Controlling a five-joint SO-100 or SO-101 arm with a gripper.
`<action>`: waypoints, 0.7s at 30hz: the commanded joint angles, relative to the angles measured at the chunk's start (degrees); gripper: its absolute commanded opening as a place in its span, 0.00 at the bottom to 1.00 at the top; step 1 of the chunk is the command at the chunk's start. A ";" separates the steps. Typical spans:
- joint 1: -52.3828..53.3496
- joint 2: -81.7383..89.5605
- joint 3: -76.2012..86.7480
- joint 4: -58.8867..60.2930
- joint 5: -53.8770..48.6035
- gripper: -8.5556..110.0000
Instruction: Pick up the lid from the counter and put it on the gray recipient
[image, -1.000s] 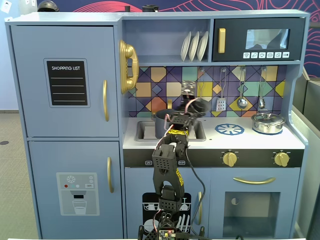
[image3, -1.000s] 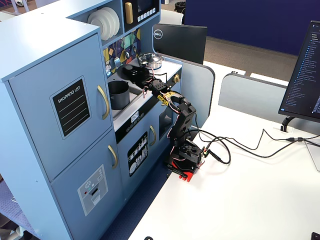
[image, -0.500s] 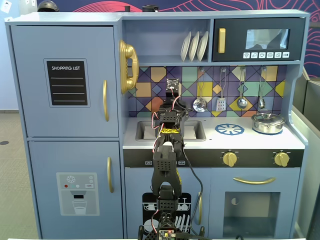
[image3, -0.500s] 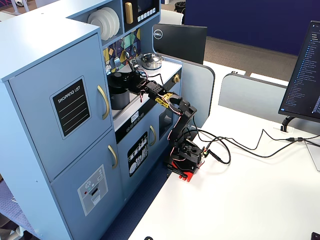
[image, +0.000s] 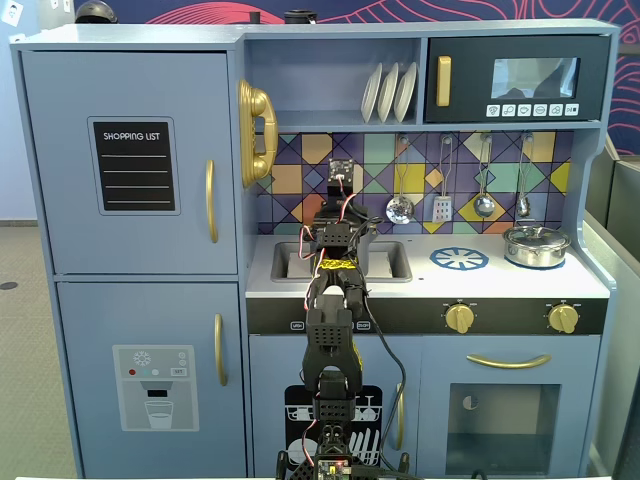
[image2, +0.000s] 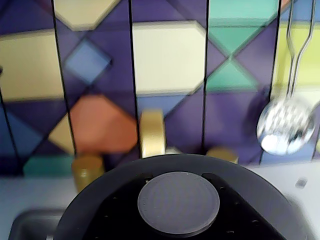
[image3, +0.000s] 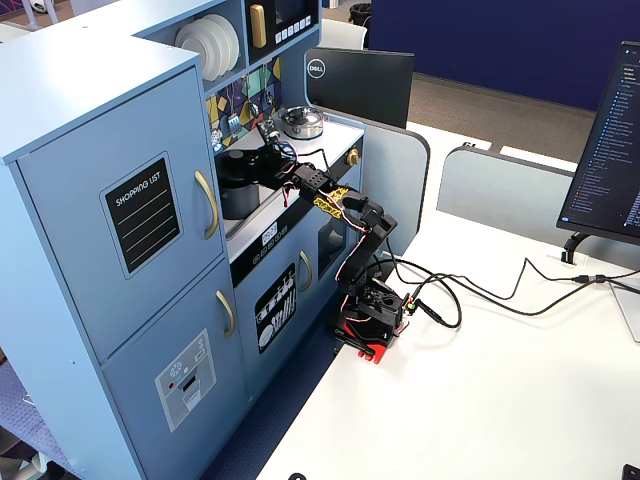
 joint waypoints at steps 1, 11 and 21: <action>-0.70 4.57 -0.09 0.09 1.23 0.07; -2.11 1.93 0.53 -2.37 0.88 0.07; -2.11 -1.41 -0.18 -4.31 0.44 0.07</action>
